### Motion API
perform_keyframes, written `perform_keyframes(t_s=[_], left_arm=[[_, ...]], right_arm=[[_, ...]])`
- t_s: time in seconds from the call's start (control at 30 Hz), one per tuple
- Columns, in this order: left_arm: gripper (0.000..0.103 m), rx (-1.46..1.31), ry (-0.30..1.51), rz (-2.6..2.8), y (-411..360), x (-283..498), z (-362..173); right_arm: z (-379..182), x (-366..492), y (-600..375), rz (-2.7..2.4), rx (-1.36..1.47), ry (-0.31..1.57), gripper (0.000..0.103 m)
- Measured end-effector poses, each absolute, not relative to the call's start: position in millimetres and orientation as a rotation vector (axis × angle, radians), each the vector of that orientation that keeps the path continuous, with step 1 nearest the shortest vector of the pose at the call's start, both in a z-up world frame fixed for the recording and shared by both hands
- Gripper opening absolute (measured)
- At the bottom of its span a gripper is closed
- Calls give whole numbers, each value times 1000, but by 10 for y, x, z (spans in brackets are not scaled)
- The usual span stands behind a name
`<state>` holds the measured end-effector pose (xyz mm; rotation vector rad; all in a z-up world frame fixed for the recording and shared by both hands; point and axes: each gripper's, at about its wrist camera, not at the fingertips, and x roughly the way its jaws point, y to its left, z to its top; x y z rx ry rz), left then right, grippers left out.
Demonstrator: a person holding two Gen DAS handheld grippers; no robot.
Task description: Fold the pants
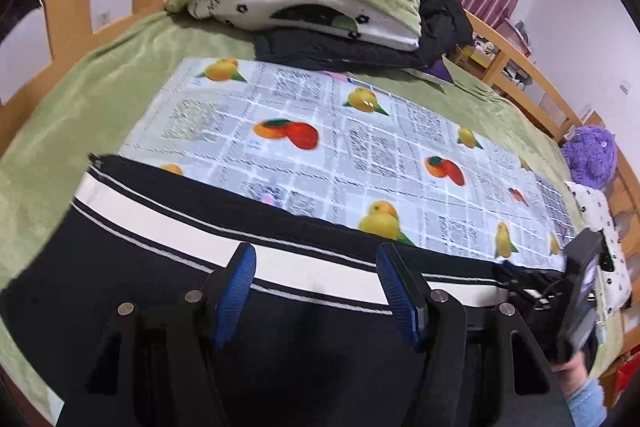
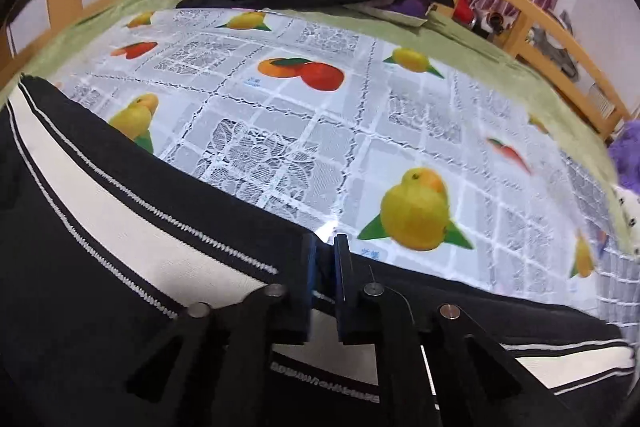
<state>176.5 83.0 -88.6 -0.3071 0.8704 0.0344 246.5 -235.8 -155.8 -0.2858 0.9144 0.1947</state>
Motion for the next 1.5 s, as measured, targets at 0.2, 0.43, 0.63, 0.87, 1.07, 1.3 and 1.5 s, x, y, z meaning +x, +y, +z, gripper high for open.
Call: perform_keyframes(t_s=[0.2, 0.43, 0.63, 0.87, 1.07, 1.3, 1.5], left_arm=[[60, -235, 846, 143, 1081, 1691, -830], [60, -90, 849, 212, 1431, 1691, -942], [60, -55, 913, 259, 1863, 1908, -1152], [60, -28, 967, 280, 2223, 2363, -1424], [39, -113, 981, 250, 2438, 2368, -1715], [20, -268, 749, 156, 2647, 2078, -1250], [21, -324, 812, 205, 2719, 2313, -1538]], right_arm=[[-1183, 2441, -2871, 110, -33, 882, 36], [-863, 2059, -3338, -57, 153, 918, 36], [-886, 1934, -3476, -78, 305, 937, 39], [-1231, 2013, -3388, -97, 332, 1045, 39], [-1243, 2016, -3312, -97, 311, 1023, 39], [-1203, 2061, -3188, -76, 273, 990, 39], [-1332, 2157, -3143, -99, 245, 1027, 39]])
